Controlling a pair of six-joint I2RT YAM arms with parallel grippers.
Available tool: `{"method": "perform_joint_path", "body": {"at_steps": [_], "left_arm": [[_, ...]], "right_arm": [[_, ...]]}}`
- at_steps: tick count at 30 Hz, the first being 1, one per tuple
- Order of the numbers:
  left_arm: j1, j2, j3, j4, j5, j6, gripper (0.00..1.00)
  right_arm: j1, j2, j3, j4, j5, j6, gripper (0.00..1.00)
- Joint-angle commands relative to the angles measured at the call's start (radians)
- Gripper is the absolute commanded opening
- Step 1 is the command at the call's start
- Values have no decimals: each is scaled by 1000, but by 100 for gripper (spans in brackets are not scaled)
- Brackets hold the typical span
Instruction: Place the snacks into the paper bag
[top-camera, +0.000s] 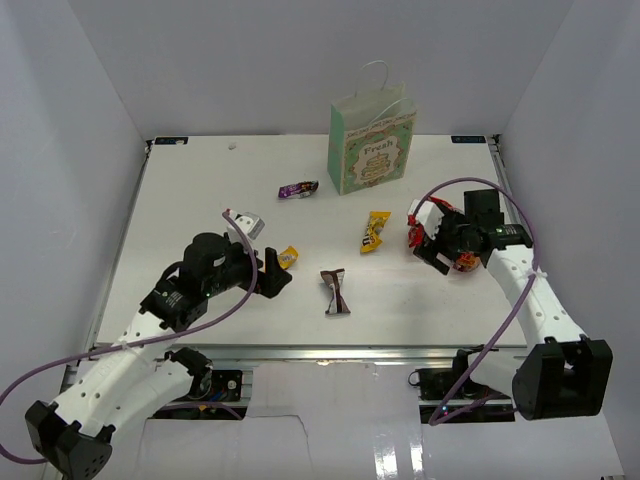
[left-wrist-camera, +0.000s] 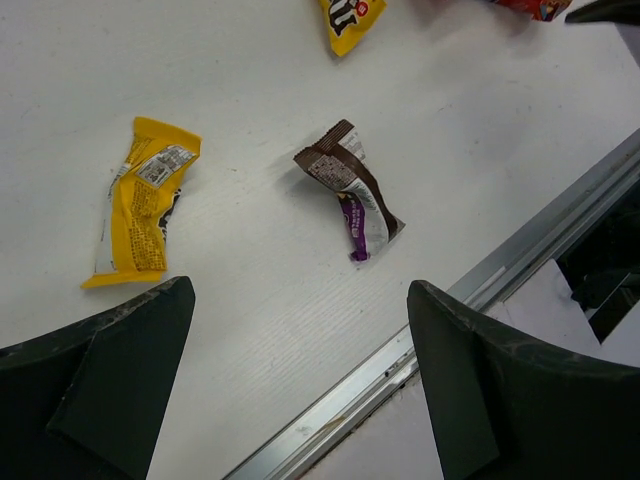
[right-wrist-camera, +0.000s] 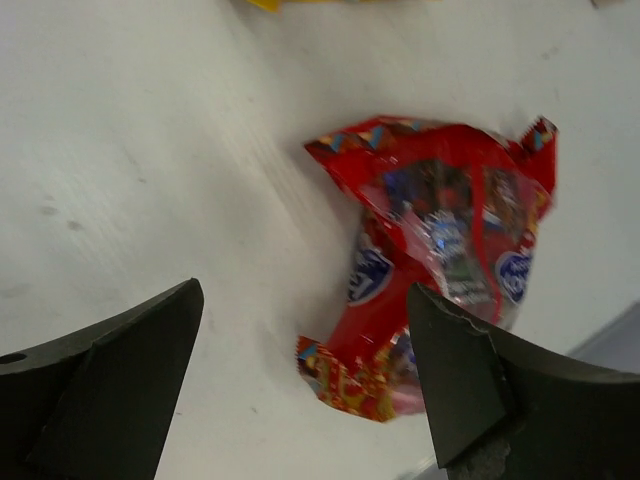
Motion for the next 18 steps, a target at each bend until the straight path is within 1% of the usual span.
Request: {"method": "perform_joint_path", "body": {"at_steps": [1, 2, 3, 6, 7, 8, 10, 11, 13, 14, 16, 18], "left_arm": [[-2, -29, -35, 40, -24, 42, 98], [-2, -44, -37, 40, -29, 40, 98], [-2, -54, -35, 41, -21, 43, 98], [-2, -83, -35, 34, -24, 51, 98], [-2, -87, -29, 26, -22, 54, 98], [-2, -89, -23, 15, -26, 60, 98], [-2, -100, -11, -3, -32, 63, 98], [-2, -107, -12, -3, -35, 62, 98], [-2, -132, -28, 3, -39, 63, 98], [-2, -141, -32, 9, -47, 62, 98], [-2, -165, -41, 11, -55, 59, 98], [-2, -186, -46, 14, -65, 54, 98]], "right_arm": [[-78, 34, -17, 141, 167, -155, 87], [-95, 48, -20, 161, 173, -206, 85], [-109, 71, -11, 178, 171, -225, 84], [-126, 105, -1, 186, 112, -325, 82], [-126, 111, -7, 206, 89, -333, 82], [-126, 120, -10, 261, 83, -339, 82], [-124, 174, 2, 295, 90, -345, 82], [-123, 233, 37, 284, 98, -344, 81], [-123, 299, 83, 254, 112, -341, 80], [-123, 353, 113, 232, 116, -339, 77], [-120, 392, 129, 230, 135, -336, 74], [-118, 425, 123, 252, 147, -324, 68]]}}
